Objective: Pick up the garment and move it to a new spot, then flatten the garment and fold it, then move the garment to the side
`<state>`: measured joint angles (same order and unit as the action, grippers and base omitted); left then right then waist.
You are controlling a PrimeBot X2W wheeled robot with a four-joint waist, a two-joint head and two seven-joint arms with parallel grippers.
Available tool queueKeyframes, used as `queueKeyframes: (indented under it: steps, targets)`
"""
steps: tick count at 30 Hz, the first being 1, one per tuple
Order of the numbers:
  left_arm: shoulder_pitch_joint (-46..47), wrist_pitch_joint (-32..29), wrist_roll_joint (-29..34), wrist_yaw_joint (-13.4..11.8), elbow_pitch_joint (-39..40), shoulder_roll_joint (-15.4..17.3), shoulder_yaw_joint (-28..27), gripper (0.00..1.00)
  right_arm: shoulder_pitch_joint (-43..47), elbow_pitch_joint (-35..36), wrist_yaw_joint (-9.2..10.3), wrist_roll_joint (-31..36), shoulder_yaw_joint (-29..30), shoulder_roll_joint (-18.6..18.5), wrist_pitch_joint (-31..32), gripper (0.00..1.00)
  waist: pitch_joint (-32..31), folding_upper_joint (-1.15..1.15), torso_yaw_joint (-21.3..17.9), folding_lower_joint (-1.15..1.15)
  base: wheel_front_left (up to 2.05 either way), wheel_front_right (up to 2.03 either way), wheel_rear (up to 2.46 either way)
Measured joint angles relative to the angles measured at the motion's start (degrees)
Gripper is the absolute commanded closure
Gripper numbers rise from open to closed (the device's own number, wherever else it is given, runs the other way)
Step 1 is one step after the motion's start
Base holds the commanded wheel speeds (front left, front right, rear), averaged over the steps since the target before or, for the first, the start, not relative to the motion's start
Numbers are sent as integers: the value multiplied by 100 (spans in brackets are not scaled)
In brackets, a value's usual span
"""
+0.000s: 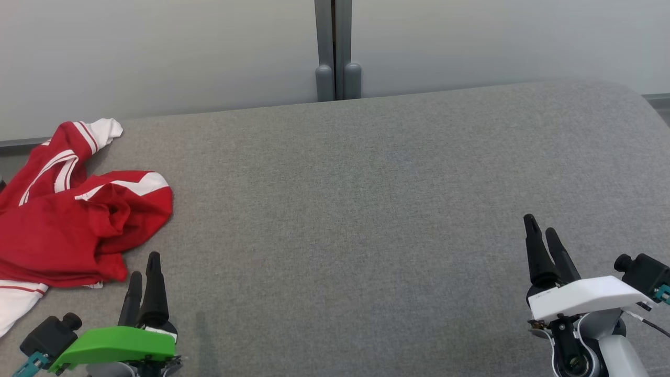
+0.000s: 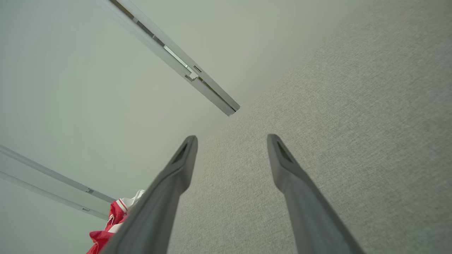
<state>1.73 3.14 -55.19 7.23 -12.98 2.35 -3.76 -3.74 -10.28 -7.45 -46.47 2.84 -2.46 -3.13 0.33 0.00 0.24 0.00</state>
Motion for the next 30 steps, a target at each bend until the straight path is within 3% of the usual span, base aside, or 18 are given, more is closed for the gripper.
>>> queueKeyframes:
  steps: [30]
  targets:
    - [-212,510,2472,0,287,12,70,0,7,89,-1,2536,-149,-10,-506,0,12,0,35,0,0,0,0]
